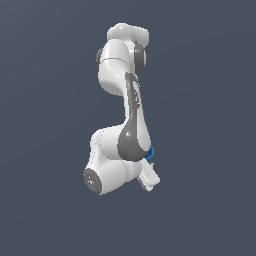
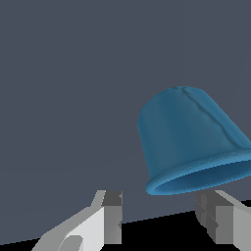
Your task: Pick up the object and move it to a goal position.
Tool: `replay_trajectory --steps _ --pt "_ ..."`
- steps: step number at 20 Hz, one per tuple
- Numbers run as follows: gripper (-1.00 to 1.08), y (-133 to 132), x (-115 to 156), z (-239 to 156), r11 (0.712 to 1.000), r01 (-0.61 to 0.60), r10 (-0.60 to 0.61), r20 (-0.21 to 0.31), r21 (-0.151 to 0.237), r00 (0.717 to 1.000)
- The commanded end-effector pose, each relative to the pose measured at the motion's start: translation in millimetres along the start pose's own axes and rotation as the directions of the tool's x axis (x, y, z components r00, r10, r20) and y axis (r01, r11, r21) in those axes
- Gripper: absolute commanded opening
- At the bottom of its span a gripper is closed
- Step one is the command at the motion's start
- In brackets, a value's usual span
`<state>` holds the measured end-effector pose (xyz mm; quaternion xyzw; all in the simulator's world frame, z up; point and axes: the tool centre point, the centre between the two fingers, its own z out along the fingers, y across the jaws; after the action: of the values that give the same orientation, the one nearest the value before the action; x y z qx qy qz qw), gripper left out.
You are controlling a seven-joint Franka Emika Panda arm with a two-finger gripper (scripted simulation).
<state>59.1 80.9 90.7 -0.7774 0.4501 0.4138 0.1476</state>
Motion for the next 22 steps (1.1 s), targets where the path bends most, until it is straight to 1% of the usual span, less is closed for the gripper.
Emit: replay_trajectory --steps 1,20,21,22 --pt "0.28 0.1 -0.3 1.5 1.0 0.0 0.0 0.0 0.0 1.0" --pt "0.28 0.5 -0.6 29.2 1.0 -0.002 0.002 0.002 -0.001 1.0" --pt "-1.0 0.5 -0.6 29.2 1.0 -0.002 0.002 0.002 -0.001 1.0" --pt "-1.0 0.5 -0.6 29.2 1.0 -0.002 0.002 0.002 -0.001 1.0"
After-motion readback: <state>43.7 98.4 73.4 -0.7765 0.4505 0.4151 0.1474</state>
